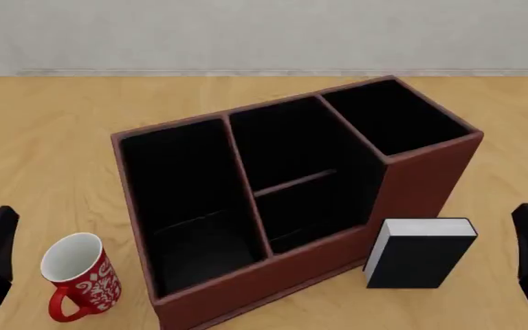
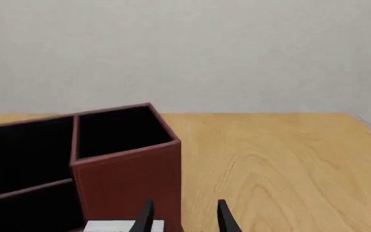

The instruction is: Pick up the book and place it in the right compartment of the caddy.

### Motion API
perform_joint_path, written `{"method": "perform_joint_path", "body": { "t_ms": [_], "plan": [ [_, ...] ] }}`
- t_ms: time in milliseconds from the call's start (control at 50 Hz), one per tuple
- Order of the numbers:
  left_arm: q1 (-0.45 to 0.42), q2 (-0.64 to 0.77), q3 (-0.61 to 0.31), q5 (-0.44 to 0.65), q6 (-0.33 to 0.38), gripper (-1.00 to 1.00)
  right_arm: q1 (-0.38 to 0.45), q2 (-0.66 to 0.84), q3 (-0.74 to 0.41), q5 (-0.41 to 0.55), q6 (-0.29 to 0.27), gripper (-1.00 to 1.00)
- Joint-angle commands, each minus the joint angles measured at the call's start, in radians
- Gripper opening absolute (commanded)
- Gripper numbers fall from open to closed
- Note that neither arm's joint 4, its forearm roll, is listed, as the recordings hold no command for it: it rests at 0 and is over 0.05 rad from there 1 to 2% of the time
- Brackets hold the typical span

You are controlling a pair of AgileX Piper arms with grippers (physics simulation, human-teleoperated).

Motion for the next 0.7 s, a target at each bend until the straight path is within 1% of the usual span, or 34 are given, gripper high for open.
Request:
{"method": "perform_joint_path", "body": {
  "t_ms": [20, 80, 100, 120, 140, 180, 240, 280, 320, 340, 380, 420, 480, 520, 540, 640, 660, 700],
  "plan": [
    [0.009, 0.0, 0.005, 0.0, -0.008, 1.0, 0.021, 0.003, -0.032, 0.056, -0.04, 1.0],
    [0.013, 0.0, 0.007, 0.013, -0.015, 1.0, 0.036, 0.017, -0.05, 0.086, -0.066, 1.0],
    [0.013, 0.0, 0.007, 0.013, -0.015, 1.0, 0.036, 0.018, -0.05, 0.086, -0.066, 1.0],
    [0.015, 0.0, 0.007, 0.015, -0.021, 1.0, 0.029, 0.022, -0.057, 0.093, -0.081, 1.0],
    [0.014, 0.0, 0.007, 0.016, -0.022, 1.0, 0.03, 0.027, -0.065, 0.102, -0.079, 1.0],
    [0.013, 0.0, 0.007, 0.017, -0.023, 1.0, 0.028, 0.045, -0.081, 0.115, -0.108, 1.0],
    [0.014, 0.0, 0.006, 0.016, -0.024, 1.0, 0.053, 0.068, -0.111, 0.146, -0.14, 1.0],
    [0.016, 0.0, 0.007, 0.017, -0.022, 1.0, 0.061, 0.104, -0.131, 0.16, -0.176, 1.0],
    [0.018, -0.001, 0.007, 0.019, -0.023, 1.0, 0.057, 0.115, -0.165, 0.197, -0.191, 1.0],
    [0.018, -0.001, 0.007, 0.019, -0.023, 1.0, 0.057, 0.115, -0.165, 0.197, -0.191, 1.0],
    [0.022, -0.001, 0.007, 0.019, -0.021, 1.0, 0.064, 0.139, -0.188, 0.223, -0.226, 1.0],
    [0.025, -0.001, 0.007, 0.022, -0.018, 1.0, 0.073, 0.149, -0.213, 0.248, -0.245, 1.0],
    [0.03, -0.001, 0.007, 0.023, -0.015, 1.0, 0.089, 0.208, -0.242, 0.278, -0.294, 1.0],
    [0.031, -0.001, 0.007, 0.024, -0.017, 1.0, 0.098, 0.23, -0.27, 0.312, -0.319, 1.0],
    [0.031, -0.001, 0.007, 0.024, -0.017, 1.0, 0.098, 0.23, -0.271, 0.312, -0.319, 1.0],
    [0.041, -0.001, 0.007, 0.026, -0.011, 1.0, 0.122, 0.29, -0.328, 0.404, -0.382, 1.0],
    [0.043, -0.001, 0.007, 0.027, -0.009, 1.0, 0.122, 0.297, -0.333, 0.421, -0.408, 1.0],
    [0.042, -0.001, 0.007, 0.028, -0.011, 1.0, 0.127, 0.319, -0.355, 0.456, -0.432, 1.0]
  ]
}}
